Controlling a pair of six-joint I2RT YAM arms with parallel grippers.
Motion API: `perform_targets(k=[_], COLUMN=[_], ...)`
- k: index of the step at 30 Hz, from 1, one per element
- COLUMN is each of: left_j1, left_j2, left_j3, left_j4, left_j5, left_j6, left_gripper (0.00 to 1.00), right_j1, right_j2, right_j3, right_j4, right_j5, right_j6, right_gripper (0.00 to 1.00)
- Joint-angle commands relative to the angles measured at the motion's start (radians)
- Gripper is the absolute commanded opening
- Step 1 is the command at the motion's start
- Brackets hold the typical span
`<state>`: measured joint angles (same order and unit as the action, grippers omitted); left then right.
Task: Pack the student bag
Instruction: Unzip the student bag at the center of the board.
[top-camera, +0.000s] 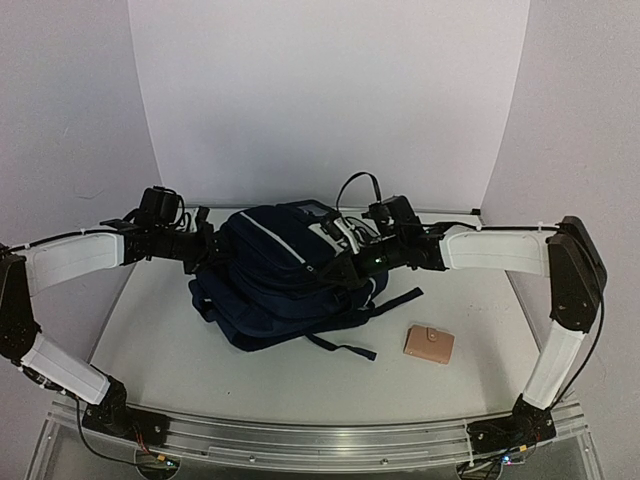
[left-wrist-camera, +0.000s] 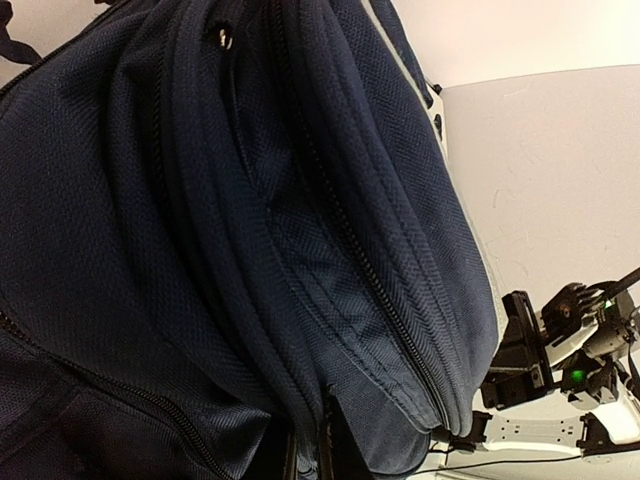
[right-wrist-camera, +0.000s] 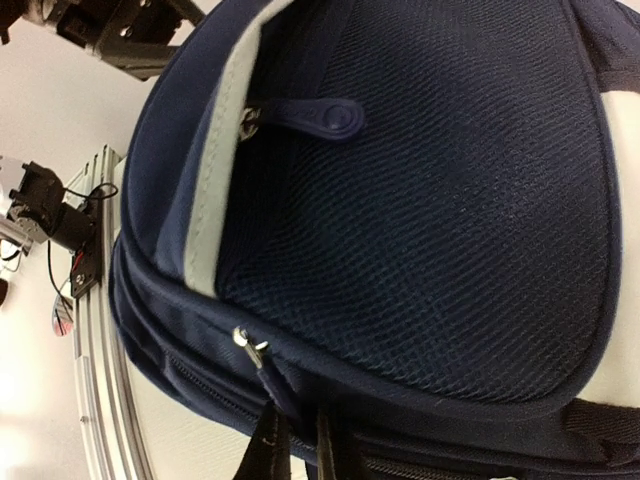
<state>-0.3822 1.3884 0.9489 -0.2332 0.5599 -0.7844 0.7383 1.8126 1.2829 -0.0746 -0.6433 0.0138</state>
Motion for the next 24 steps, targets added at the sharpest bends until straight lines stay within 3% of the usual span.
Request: perform_targets(k=[1, 11, 17, 24], left_j1=[-0.012, -0.134, -0.203, -0.218], left_j2=[-0.015, -0.007, 0.011, -0.005], left_j3=[0.022, 0.004, 0.005, -0.008], left_j4=[0.094, 0.173, 0.193, 0.251], left_j5=[-0.012, -0.177, -0.315, -0.311], left_j6=[-0.012, -0.058, -0.125, -0.121], left_gripper=[0.0, 0.0, 0.0, 0.0], right_j1=[0.019, 0.097, 0.204, 0.284], right_j2=[-0.03, -0.131, -0.118, -0.092], right_j3=[0.001, -0.023, 0.06, 0.151], right_j4=[0.035, 0.022, -0.112, -0.168], right_j5=[0.008, 0.096, 0.251, 0.383], right_j6=[0.03, 0.122, 0.118, 0.203], right_gripper=[0.0, 0.0, 0.0, 0.0])
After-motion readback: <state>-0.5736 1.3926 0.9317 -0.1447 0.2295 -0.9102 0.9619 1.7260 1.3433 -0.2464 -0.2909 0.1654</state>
